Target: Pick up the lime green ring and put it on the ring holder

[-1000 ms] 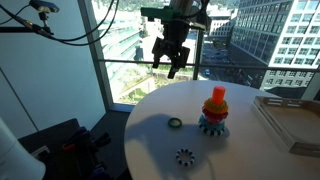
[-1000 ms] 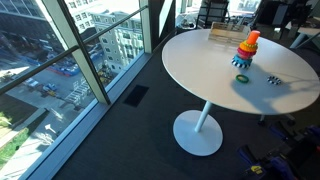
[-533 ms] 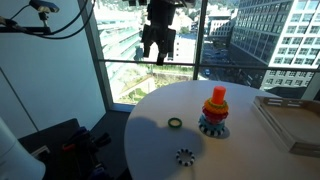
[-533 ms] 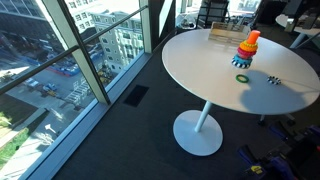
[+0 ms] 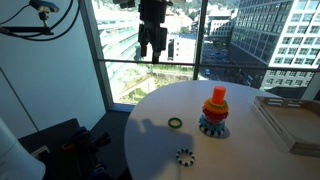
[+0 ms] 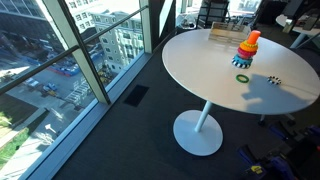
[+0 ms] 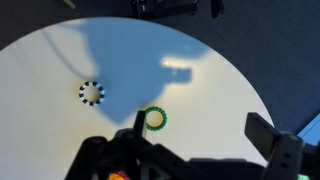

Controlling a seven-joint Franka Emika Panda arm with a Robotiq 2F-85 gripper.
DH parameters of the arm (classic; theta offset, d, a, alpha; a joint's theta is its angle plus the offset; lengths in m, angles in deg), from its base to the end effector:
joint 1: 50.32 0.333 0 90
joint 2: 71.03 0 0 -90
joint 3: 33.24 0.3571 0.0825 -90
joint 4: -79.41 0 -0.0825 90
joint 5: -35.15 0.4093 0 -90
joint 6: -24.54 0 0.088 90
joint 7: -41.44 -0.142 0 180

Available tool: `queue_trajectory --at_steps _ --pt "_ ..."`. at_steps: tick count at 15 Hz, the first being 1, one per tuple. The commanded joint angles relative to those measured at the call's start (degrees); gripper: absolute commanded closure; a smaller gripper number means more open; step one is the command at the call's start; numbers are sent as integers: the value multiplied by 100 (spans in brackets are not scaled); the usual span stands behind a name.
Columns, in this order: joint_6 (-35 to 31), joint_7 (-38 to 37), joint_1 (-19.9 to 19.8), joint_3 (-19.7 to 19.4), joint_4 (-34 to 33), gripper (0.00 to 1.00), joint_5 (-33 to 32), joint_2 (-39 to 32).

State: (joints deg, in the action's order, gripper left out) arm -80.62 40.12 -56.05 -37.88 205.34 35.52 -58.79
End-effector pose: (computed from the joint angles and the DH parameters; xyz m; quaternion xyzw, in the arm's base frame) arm 0.4710 -0.0867 0.4568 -0.9920 0.1011 0.0736 0.0174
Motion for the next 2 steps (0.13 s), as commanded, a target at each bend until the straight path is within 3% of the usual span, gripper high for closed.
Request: queue_trajectory --at_steps 1,2 --pt "12 -1 18 -20 -11 0 -4 -10" --pt "12 0 16 -26 -11 0 -3 -21"
